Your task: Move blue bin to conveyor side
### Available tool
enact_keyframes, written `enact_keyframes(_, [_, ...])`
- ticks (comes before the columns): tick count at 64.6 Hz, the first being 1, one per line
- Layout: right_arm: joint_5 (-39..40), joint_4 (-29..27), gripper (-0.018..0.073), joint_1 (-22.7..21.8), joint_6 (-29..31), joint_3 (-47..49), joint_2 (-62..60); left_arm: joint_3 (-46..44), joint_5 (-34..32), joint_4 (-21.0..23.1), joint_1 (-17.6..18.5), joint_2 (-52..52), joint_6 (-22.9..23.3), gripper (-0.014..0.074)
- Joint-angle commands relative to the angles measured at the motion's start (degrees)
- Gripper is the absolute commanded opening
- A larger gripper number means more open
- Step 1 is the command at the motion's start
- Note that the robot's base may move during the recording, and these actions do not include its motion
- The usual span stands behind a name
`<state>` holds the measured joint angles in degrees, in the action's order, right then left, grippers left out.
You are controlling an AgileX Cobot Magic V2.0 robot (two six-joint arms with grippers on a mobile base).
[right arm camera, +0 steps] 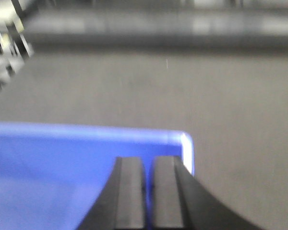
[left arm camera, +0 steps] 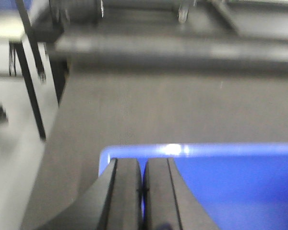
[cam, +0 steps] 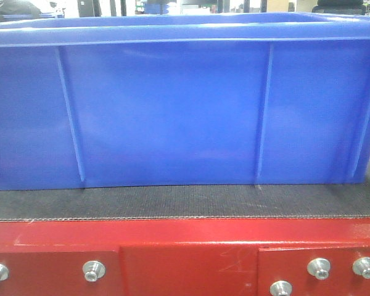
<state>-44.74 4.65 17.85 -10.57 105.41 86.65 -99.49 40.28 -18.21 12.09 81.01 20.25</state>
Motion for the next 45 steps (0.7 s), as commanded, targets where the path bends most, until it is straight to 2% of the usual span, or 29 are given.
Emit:
enact_keyframes(1, [1.61,-0.01,-0.0079,-0.10,0.58,2.34,-1.86,-0.74,-2.61,-0.83,0.22,-2.76,-0.04,0.0015])
enact_keyframes(8, [-0.08,-3.08,-0.0073,-0.10,0.58,5.03,-3.88,-0.74,-1.89,-1.06,0.22,-6.01,-0.14,0.0015])
enact_keyframes(15, [-2.17,-3.06,-0.0073,-0.10,0.58,7.26,-6.37,-0.74,0.49,-1.33,0.22,-9.58,-0.14,0.0015])
enact_keyframes(21, [-4.50,0.12,-0.0073,-0.10,0.58,7.30,-8.70,-0.49,3.17,-1.56,0.22,-12.61,-0.14,0.0015])
enact_keyframes(27, [-7.81,3.34,-0.0076,-0.10,0.58,5.72,-10.75,1.98,2.68,-2.37,0.22,-15.57,-0.14,0.0015])
enact_keyframes(35, [-6.59,5.78,-0.0082,-0.10,0.58,-1.69,-15.07,10.37,-0.89,-2.69,0.22,-19.93,-0.14,0.0015])
enact_keyframes(45, [4.57,5.78,-0.0082,-0.10,0.58,-18.23,-23.27,26.15,-6.62,-2.46,0.22,-26.47,0.70,0.0015])
